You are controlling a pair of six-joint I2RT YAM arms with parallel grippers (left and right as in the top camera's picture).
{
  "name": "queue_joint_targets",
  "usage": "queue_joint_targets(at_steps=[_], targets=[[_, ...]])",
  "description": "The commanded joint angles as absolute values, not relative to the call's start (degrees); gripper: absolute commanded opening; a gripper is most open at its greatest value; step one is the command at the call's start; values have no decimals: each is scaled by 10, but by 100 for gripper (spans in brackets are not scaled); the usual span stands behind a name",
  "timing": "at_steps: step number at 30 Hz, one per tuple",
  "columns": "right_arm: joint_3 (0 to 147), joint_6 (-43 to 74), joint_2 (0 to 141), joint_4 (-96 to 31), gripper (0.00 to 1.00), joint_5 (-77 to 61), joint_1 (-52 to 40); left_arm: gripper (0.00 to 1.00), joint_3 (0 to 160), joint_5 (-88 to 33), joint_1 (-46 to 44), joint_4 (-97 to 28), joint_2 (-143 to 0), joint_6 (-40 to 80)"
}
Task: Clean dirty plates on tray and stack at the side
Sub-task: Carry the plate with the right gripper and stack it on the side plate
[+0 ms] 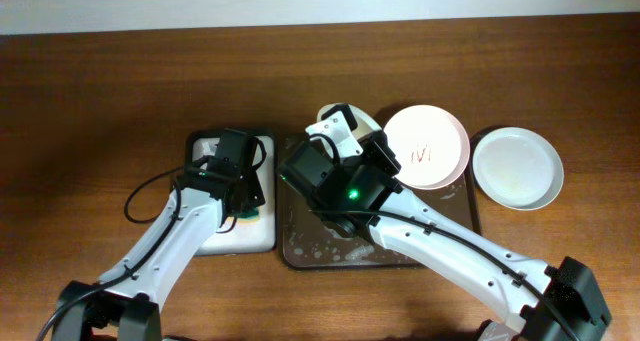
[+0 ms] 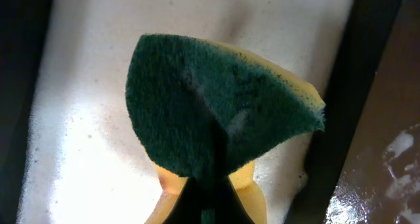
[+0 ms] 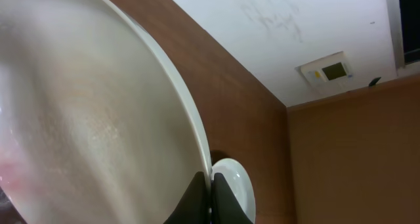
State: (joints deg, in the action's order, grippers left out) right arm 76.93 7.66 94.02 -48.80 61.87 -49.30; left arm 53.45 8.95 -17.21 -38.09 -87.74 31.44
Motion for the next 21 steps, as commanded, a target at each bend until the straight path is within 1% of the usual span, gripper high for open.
queue_joint_targets(at_steps=[1,3,6,10,13,18,21], targets=[[779,130,926,-487,4,591,-472,0,533,85,-168,-380,-872,302],[779,174,926,-490,4,544,-440,0,533,83,-168,-379,-872,298],[779,255,919,-506,4,441,-357,0,533,83,-168,-377,-872,282],[779,265,899,-505,4,221,-195,0,533,57,-168,-353,-873,218],[779,265,895,-526,4,109,-62,0,533,56,-167,-344,-876,217],[778,240,896,-544,4,17,142,0,533,53,-166,-313,-912,217],[778,238,902,-554,4,20,199,0,533,53,-166,-288,-939,215]])
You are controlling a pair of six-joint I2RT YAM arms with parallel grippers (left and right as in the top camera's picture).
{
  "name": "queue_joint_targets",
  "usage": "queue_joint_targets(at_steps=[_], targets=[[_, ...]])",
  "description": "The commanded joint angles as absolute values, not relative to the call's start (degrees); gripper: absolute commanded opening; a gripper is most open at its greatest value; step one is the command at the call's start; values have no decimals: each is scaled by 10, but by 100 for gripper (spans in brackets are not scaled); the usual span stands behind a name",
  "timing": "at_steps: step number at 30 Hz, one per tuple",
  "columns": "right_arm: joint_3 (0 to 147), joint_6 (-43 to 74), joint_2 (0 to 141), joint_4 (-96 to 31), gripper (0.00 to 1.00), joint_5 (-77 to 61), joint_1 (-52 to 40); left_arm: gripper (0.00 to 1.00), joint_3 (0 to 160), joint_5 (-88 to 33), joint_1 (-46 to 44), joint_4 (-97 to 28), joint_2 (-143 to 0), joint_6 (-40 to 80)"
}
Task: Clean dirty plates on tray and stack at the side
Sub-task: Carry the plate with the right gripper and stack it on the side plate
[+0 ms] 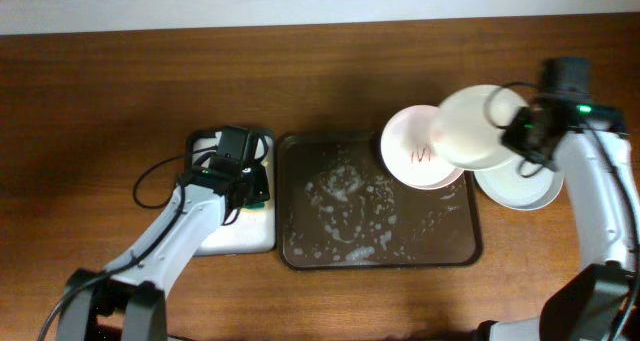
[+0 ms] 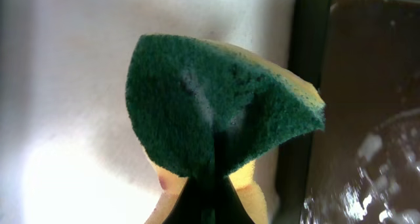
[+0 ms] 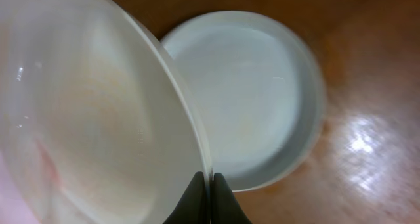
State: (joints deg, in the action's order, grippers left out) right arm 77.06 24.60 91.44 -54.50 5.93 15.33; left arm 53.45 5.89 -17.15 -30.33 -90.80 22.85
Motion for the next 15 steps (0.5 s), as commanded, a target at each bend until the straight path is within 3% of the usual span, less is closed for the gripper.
queue_joint_targets(at_steps=[1,6,7,9,11,15], targets=[[778,238,909,-560,4,22,224,0,533,53,-166,-281,-948,216],[759,237,944,-550,4,22,293,0,533,58,-166,-276,-971,215],[759,228,951,-550,4,22,297,8,533,58,-166,-276,-971,216],[759,227,965,-548,6,23,298,55,533,58,-166,-276,-971,215],[759,227,976,-547,13,19,296,60,533,58,-167,-277,-971,216],[759,173,979,-547,16,-58,295,74,533,58,-166,-271,-971,216]])
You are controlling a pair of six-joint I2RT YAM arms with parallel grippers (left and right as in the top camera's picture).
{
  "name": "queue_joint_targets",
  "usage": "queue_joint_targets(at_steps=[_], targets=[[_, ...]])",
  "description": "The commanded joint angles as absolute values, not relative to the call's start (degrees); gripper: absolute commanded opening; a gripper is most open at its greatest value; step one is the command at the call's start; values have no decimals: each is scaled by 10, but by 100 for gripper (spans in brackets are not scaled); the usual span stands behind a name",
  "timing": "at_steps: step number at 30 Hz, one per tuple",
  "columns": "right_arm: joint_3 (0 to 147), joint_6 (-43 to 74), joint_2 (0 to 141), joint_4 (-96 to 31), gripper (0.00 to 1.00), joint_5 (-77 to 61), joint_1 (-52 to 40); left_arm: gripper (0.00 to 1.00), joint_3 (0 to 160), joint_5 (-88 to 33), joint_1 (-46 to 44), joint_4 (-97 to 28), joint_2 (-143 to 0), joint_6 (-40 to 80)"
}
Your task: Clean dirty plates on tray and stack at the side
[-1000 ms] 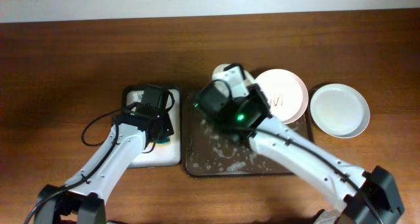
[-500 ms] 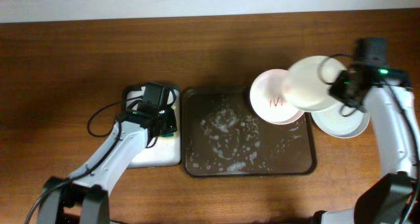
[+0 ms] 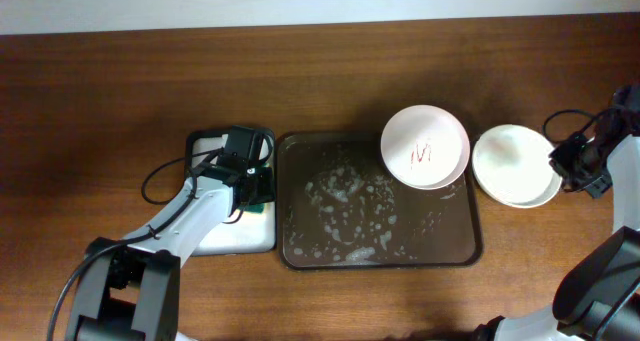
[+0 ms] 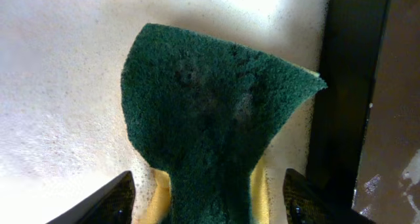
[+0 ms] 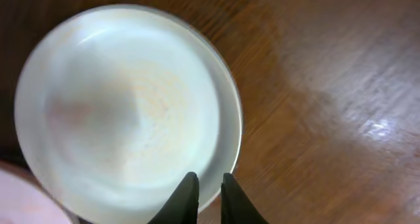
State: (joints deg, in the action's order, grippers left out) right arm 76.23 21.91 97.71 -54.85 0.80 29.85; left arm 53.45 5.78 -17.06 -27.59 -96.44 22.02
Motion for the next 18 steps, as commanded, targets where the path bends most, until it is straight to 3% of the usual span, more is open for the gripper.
queue_joint_targets(at_steps=[1,3,5,6,7,18], targets=[[759,152,979,-547,18,-86,293,77,533,58,-167,-265,-971,216],[759,123,979,-557,18,-121,278,77,533,58,-167,-255,-971,216],[759,122,979,-567,18,-123,256,40,533,57,-167,-255,-975,216],[759,122,979,-568,18,-123,246,15,533,58,-167,-256,-979,216],[759,114,979,-570,19,-123,235,0,533,57,-167,-257,-982,216],[759,92,979,-574,19,-120,137,0,549,58,-148,-308,-904,216]])
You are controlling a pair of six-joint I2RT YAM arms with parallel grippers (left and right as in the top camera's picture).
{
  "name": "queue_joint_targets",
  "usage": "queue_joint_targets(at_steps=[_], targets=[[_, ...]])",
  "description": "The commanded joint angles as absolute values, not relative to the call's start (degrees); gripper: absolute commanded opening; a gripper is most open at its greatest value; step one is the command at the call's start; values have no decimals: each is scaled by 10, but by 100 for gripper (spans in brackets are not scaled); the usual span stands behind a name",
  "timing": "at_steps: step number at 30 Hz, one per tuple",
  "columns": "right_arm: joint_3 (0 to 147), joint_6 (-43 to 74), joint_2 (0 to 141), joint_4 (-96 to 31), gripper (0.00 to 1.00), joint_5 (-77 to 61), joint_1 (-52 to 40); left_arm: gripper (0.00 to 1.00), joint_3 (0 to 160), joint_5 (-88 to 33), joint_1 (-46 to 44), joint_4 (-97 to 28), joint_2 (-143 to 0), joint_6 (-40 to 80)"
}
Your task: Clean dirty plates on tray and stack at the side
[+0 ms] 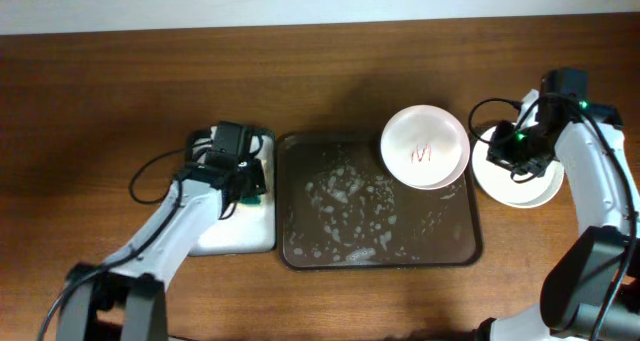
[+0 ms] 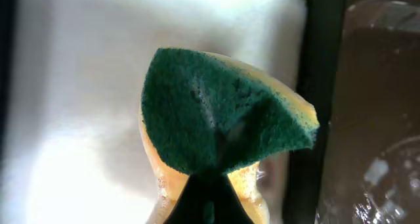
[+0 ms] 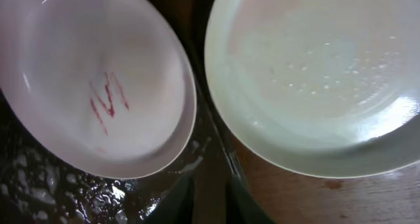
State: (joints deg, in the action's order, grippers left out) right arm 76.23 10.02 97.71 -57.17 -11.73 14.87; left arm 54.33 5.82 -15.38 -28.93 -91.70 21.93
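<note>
A pink plate (image 1: 425, 146) marked with red scribble (image 3: 105, 99) lies on the back right corner of the wet brown tray (image 1: 380, 221). Clean white plates (image 1: 520, 176) are stacked on the table to the tray's right. My right gripper (image 3: 209, 199) hangs open over the tray rim, between the pink plate (image 3: 98, 79) and the clean stack (image 3: 315, 73), holding nothing. The left gripper (image 2: 209, 201) is shut on a green and yellow sponge (image 2: 223, 115), held just above the white soapy dish (image 2: 79, 106).
The white dish (image 1: 235, 226) sits against the tray's left side. Soap suds are spread over the tray floor (image 3: 39, 191). Bare wooden table (image 1: 100, 101) surrounds everything. A black cable (image 1: 150, 181) loops beside the left arm.
The left gripper, open around the sponge resting on the dish, is now shut on it and holds it raised. My right gripper moved left from the stack's far edge to the gap between the plates.
First my right gripper held a white plate over the tray while the left held the sponge over the dish. Then the plate hung above the side plate. Then it lay stacked there, both grippers open. Now the left grips the sponge again.
</note>
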Motion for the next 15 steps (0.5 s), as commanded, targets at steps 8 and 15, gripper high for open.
queue_joint_targets(at_steps=[8,15], targets=[[759,78,979,-574,20,-120,123,64,488,58,-148,-269,-958,239],[759,77,979,-575,20,-120,119,0,520,58,-148,-261,-953,228]])
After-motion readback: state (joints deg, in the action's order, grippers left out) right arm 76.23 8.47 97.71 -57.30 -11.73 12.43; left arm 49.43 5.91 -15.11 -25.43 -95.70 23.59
